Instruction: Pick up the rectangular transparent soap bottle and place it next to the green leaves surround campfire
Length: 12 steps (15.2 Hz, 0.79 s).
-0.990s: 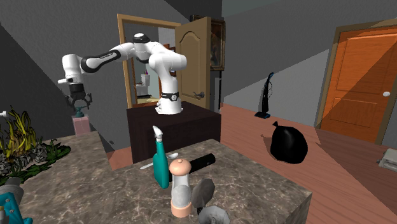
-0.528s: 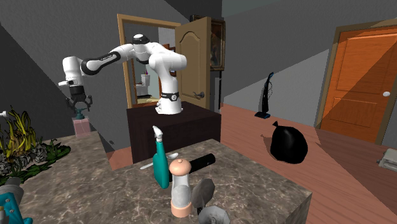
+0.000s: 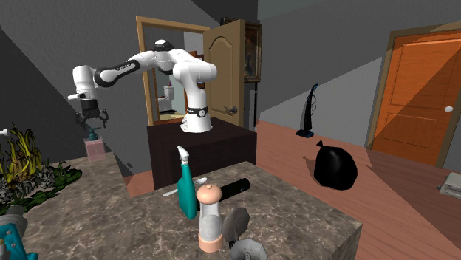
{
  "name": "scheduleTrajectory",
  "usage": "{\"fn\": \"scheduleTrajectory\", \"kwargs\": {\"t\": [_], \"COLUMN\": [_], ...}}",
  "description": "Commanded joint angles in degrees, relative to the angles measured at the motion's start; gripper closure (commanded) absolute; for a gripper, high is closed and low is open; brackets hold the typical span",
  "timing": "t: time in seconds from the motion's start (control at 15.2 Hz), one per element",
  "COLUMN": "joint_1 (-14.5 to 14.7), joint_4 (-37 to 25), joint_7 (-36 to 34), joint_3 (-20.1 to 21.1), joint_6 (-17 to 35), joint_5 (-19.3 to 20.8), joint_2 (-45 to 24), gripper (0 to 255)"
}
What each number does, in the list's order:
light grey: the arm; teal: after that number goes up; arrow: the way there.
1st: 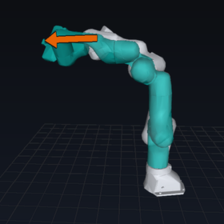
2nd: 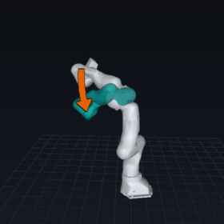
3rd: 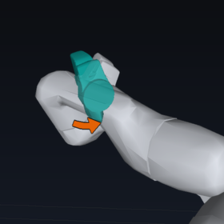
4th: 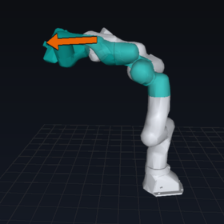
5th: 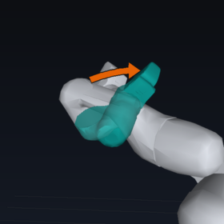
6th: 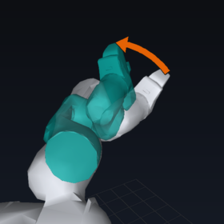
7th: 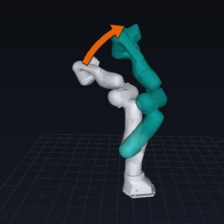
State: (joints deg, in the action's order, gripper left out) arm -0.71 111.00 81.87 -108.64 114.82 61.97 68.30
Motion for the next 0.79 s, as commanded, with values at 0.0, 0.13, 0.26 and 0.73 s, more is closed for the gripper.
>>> {"fn": "scheduleTrajectory", "kwargs": {"t": [0.0, 0.13, 0.26, 0.73], "joint_1": [-0.58, -1.65, -2.04, -2.04], "joint_4": [-0.10, -0.54, -0.80, -0.79], "joint_7": [0.41, 1.26, 1.58, 1.58], "joint_3": [1.24, 3.70, 4.67, 4.66], "joint_6": [-1.07, -3.28, -4.18, -4.17], "joint_5": [-1.05, -3.12, -3.92, -3.91], "joint_2": [-0.75, -2.18, -2.71, -2.71], "gripper": [0, 0, 0, 0]}}
